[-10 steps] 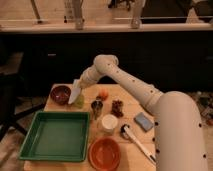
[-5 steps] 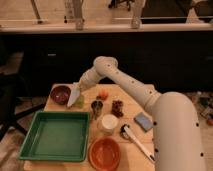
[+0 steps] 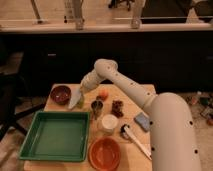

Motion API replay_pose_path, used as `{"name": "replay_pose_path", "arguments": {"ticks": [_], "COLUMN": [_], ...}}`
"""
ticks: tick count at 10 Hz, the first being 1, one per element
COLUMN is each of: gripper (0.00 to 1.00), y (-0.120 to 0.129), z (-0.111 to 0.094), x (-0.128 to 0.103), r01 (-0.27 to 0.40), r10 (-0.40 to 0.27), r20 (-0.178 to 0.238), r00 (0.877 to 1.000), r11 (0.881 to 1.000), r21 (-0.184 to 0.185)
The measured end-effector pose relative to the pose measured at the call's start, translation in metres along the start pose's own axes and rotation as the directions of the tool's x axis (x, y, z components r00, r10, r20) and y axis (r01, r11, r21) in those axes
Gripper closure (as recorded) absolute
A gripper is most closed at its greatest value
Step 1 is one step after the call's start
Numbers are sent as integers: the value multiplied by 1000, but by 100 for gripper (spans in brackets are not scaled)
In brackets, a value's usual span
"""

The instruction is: Place towel in plastic cup

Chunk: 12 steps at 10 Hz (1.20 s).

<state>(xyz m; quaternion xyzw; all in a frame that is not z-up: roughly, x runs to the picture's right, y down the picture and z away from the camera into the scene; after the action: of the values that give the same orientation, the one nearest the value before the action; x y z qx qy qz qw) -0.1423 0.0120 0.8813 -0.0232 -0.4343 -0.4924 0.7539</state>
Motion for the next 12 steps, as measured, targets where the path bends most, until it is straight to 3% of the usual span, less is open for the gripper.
{"name": "replay_pose_path", "arguments": {"ticks": [2,3,10,12], "gripper": [99,95,25,20], "y": [0,0,1,2], "z": [2,3,3,3], "x": [0,0,0,0], "r01": [-2,-1,-2,-3], "r10": [2,1,2,3], "r20": [5,6,5,6], "r00": [1000,1000,1000,1000], "r11": [1000,1000,1000,1000], "r21": [0,-1,-2,-2]}}
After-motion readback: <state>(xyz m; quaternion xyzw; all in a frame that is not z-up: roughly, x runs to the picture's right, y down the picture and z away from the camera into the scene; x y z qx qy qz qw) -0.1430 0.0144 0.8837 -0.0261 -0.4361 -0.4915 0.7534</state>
